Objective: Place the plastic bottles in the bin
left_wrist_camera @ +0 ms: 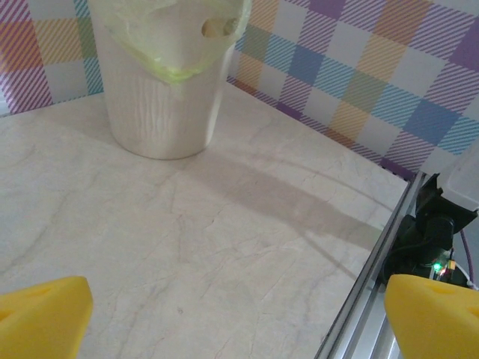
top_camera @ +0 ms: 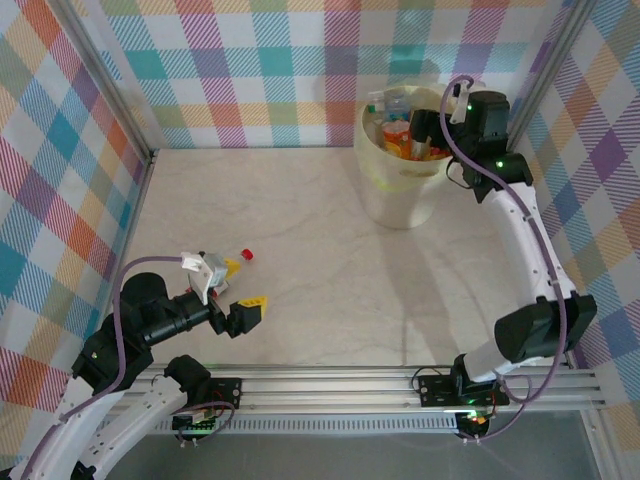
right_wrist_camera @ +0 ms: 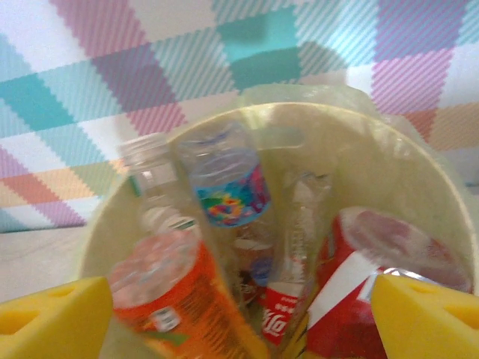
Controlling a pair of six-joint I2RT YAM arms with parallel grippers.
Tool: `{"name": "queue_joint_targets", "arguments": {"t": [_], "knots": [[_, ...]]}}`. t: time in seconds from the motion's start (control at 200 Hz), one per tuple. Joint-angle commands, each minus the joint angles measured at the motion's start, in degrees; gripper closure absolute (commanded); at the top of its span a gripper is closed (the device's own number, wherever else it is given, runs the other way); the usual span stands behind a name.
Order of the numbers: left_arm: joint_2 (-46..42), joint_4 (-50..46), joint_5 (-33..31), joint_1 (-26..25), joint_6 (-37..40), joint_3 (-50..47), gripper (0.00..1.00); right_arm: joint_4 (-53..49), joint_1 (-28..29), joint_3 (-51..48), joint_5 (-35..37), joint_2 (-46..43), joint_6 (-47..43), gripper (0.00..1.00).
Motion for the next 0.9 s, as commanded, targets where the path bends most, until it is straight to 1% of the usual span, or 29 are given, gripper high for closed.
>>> {"name": "queue_joint_targets", "arguments": {"t": [0.0, 0.105, 0.225, 0.34, 0.475, 0.71, 0.895], "knots": [[0.3, -0.5, -2.3, 1.1, -0.2, 0.4, 0.00, 1.2, 3.3, -3.0, -3.8, -4.0, -1.8, 0.11], [0.0, -0.4, -2.6, 1.3, -0.2, 0.4, 0.00, 0.6, 8.1, -6.5, -3.4, -7.2, -0.7, 0.11], [-0.2, -0.1, -2.0, 1.3, 0.0, 0.2, 0.00, -0.1, 15.5, -10.4, -0.2, -9.7, 1.0, 0.10], [-0.4, -0.1, -1.9, 1.5, 0.0, 0.3, 0.00, -0.3, 20.8, -13.5, 0.5, -11.0, 5.4, 0.10], [-1.5, 0.3, -2.1, 1.7, 0.2, 0.1, 0.00, 2.1, 25.0, -17.6, 0.1, -11.4, 12.4, 0.09], [-2.3, 0.4, -2.3, 1.8, 0.1, -0.1, 0.00, 4.8, 31.9, -20.2, 0.5, -5.6, 21.2, 0.06], [-2.3, 0.4, -2.1, 1.8, 0.2, -0.1, 0.00, 7.1, 36.8, -19.8, 2.1, 1.8, 29.9, 0.02]]}}
